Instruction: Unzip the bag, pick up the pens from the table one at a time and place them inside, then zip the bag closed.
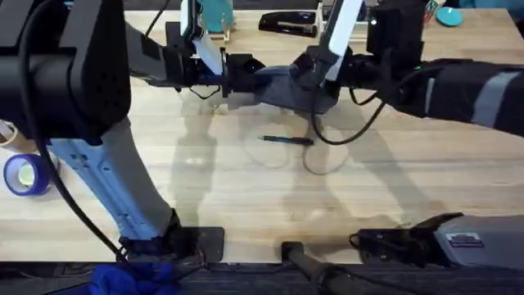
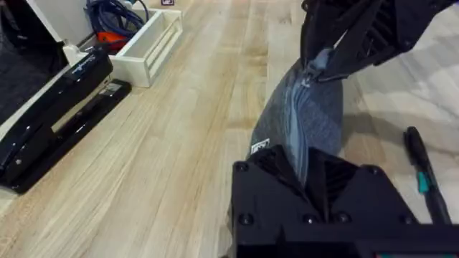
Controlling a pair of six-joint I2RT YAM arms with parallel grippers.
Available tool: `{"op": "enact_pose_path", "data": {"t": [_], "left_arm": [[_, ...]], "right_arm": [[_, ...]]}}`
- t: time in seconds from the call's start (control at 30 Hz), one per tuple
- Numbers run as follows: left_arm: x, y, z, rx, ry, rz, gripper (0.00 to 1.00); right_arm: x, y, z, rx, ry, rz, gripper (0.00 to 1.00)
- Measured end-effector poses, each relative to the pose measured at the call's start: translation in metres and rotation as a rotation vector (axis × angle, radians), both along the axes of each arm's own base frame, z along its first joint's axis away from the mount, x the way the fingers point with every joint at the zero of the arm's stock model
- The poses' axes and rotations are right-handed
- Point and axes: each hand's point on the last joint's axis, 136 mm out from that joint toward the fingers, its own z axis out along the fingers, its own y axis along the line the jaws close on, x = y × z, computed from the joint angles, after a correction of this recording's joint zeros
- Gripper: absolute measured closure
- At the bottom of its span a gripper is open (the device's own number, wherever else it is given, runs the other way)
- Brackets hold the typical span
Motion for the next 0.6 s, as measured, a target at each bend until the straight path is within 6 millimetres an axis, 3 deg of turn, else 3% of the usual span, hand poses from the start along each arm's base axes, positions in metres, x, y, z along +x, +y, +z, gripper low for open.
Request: {"op": "enact_pose_path", "data": {"t": [0.6], "left_arm": [[0.001,0.003,0.0,-0.002,0.0,0.005,0.958]], "right_arm": [[0.007,0.029,-0.003,0.015,-0.034,0.036,0.97]]}}
